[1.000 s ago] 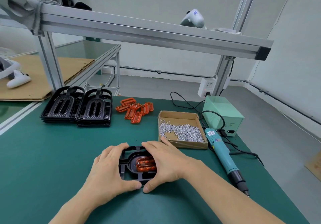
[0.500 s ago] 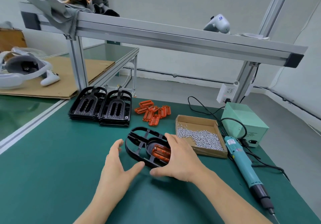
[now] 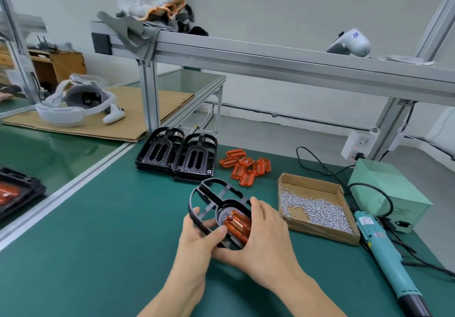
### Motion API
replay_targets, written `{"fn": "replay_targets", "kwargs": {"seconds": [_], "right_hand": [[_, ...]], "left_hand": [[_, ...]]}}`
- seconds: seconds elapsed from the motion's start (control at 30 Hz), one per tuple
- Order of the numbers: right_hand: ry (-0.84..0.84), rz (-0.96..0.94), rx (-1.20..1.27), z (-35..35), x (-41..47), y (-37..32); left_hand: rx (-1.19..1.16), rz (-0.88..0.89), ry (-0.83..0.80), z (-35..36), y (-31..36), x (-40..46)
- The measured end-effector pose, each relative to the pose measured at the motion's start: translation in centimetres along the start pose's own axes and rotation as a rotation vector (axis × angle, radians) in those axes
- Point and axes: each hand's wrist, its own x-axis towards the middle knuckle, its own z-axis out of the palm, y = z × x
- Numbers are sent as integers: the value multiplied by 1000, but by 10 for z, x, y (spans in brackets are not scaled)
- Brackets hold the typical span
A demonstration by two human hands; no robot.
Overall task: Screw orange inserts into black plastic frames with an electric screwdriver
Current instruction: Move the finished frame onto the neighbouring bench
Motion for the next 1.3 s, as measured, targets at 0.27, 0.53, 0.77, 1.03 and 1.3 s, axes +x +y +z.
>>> {"fn": "replay_targets", "kwargs": {"seconds": [0.27, 0.53, 0.77, 1.03, 1.3], "right_hand": [[-50, -64, 296, -5, 4, -2], [-198, -97, 578, 20, 4, -34], [-226, -116, 556, 54, 13, -77], [-278, -231, 606, 82, 26, -138], [-418, -384, 649, 113, 26, -212]], "left_hand": [[7, -17, -26, -31, 18, -2], [7, 20, 167, -58, 32, -3], [134, 156, 328, -85, 38, -12], [318, 241, 484, -132, 58, -23], [354, 268, 736, -194, 84, -40]]}}
